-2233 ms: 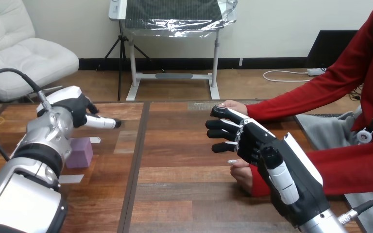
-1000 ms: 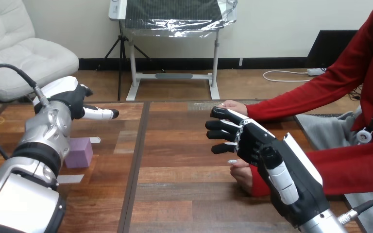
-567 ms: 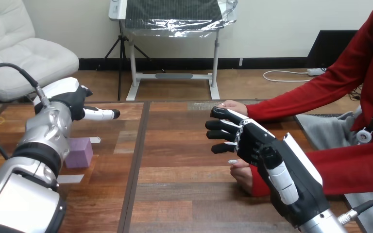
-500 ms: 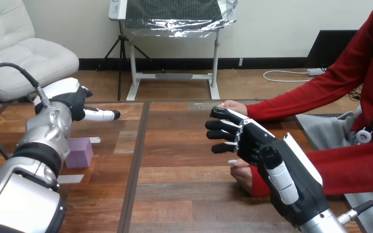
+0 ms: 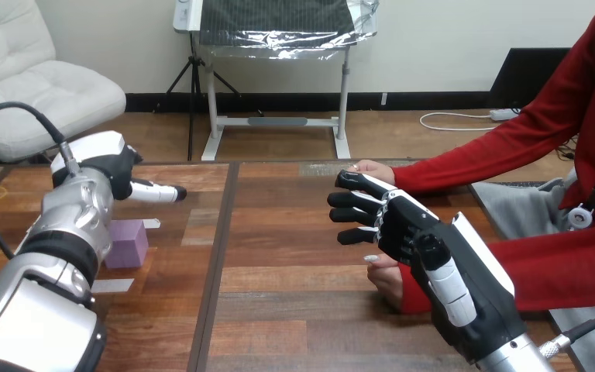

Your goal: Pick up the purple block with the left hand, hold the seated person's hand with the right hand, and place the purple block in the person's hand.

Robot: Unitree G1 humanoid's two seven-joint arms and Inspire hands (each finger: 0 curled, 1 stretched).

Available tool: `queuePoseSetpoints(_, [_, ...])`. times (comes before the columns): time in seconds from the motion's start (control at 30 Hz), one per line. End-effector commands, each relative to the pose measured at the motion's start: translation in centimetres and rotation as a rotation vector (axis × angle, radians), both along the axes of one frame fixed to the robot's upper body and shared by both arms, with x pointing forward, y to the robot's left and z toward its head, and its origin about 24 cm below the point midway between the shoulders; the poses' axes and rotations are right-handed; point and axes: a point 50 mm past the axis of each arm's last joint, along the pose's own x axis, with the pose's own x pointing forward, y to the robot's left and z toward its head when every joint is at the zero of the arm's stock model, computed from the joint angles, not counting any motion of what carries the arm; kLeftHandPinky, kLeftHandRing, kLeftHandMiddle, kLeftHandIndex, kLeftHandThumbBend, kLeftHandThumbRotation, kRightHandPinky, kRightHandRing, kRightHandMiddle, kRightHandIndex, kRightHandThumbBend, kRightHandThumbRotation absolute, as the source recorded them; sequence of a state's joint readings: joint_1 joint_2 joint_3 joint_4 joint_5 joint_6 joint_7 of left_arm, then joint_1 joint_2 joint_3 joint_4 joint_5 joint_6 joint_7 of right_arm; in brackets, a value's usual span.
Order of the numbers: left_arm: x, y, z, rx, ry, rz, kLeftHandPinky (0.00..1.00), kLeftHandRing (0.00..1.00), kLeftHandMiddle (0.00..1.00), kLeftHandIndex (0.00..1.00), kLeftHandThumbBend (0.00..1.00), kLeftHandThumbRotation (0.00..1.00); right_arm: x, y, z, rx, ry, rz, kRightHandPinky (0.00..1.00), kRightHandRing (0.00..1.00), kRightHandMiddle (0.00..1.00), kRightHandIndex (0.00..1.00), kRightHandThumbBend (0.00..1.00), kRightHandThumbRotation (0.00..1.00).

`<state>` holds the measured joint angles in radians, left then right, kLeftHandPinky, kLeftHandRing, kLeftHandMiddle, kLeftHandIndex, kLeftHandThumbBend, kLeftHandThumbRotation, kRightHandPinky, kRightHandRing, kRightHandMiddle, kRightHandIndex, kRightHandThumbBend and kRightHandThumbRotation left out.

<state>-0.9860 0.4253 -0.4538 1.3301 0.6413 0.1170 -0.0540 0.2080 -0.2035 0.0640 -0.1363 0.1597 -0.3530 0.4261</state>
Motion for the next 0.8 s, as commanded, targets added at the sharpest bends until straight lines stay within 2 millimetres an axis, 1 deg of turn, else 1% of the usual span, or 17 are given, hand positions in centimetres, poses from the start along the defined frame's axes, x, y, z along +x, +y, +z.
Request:
queuePoseSetpoints(0.0, [0.1,0.2,0.3,0.021,-0.018,-0.008,0.84,0.91,0.93,0.91,0.74,0.62,0.5,-0.1,1.6,0.001,-0.085,-0.002,0.73,0.81,0.83,0.86,0.90,1.00])
queuePoseSetpoints(0.2, [-0.1,0.2,-0.1,0.040,-0.002,-0.009,0.86,0.92,0.94,0.92,0.73,0.60,0.5,-0.1,1.6,0.002,-0.081,-0.003,0.74,0.81,0.82,0.86,0.90,1.00])
queuePoseSetpoints(0.3, [-0.2,0.3,-0.4,0.044,0.006,-0.008,0.85,0.91,0.94,0.92,0.73,0.58,0.5,-0.1,1.7,0.006,-0.082,-0.001,0.74,0.81,0.82,0.86,0.90,1.00])
queuePoseSetpoints(0.33, [-0.3,0.3,-0.4,0.047,0.009,-0.009,0.86,0.92,0.94,0.93,0.72,0.56,0.5,-0.1,1.7,0.007,-0.083,0.000,0.74,0.81,0.82,0.86,0.90,1.00])
queuePoseSetpoints(0.63, [-0.4,0.3,-0.8,0.078,0.043,-0.018,0.88,0.92,0.94,0.93,0.70,0.49,0.5,-0.1,1.7,0.002,-0.088,0.002,0.74,0.81,0.82,0.86,0.91,1.00])
queuePoseSetpoints(0.77, [-0.5,0.4,-0.9,0.107,0.068,-0.026,0.88,0.92,0.94,0.92,0.70,0.49,0.5,-0.2,1.7,-0.002,-0.087,-0.001,0.74,0.81,0.82,0.86,0.91,1.00])
